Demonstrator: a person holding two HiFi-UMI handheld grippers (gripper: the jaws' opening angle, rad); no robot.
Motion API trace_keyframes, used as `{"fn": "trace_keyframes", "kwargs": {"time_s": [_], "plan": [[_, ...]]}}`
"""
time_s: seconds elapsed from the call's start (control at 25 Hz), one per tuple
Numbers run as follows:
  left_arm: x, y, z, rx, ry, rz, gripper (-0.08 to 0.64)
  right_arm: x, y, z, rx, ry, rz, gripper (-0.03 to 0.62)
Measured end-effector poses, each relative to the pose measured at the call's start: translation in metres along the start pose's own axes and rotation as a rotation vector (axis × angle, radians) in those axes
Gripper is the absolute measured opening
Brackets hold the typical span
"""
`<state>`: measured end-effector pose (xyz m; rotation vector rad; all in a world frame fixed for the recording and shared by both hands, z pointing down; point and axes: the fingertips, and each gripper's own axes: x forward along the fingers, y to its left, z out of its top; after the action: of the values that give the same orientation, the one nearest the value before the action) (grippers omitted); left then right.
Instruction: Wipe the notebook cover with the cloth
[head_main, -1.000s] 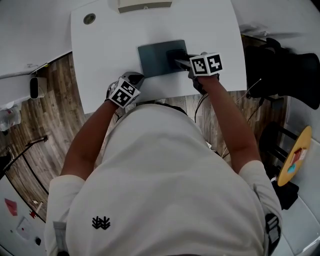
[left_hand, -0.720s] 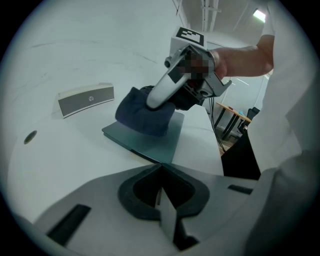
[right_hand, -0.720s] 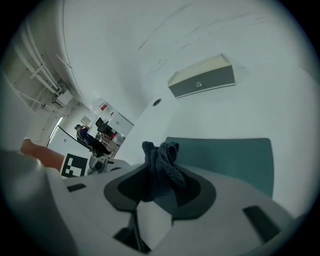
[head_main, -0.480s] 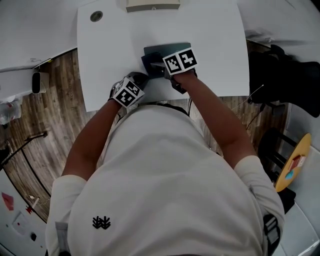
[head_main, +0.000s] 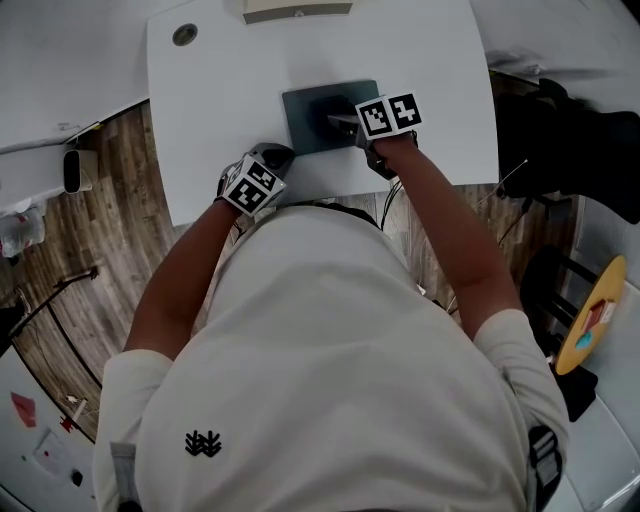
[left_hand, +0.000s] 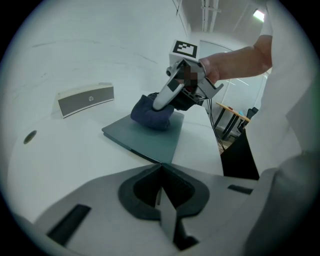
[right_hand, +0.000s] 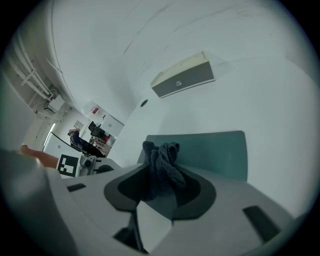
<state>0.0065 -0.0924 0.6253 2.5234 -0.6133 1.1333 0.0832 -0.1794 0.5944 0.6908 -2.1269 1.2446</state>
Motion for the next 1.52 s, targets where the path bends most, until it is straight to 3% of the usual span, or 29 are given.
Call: {"fn": "trace_keyframes", "kwargs": {"time_s": [0.44, 0.92, 1.24, 1.52], "plan": [[0.000, 0.000, -0.001, -0.008, 0.005, -0.008, 0.006, -0.053, -0.065, -0.007, 0.052, -0.026, -0.098, 0.135], [0.000, -0.001, 0.001, -0.005, 0.004, -0.013, 0.006, -0.079, -0.098, -0.010, 0.060, -0.027, -0.170, 0.135], [-0.001, -0.003, 0.001, 0.001, 0.004, -0.011, 0.006, -0.092, -0.101, -0.005, -0.009, -0.020, -0.246, 0.133], [-0.001, -0.003, 0.002, 0.004, 0.004, -0.014, 0.006, -0.070, -0.054, 0.014, -0.040, -0.046, -0.154, 0.133]]}}
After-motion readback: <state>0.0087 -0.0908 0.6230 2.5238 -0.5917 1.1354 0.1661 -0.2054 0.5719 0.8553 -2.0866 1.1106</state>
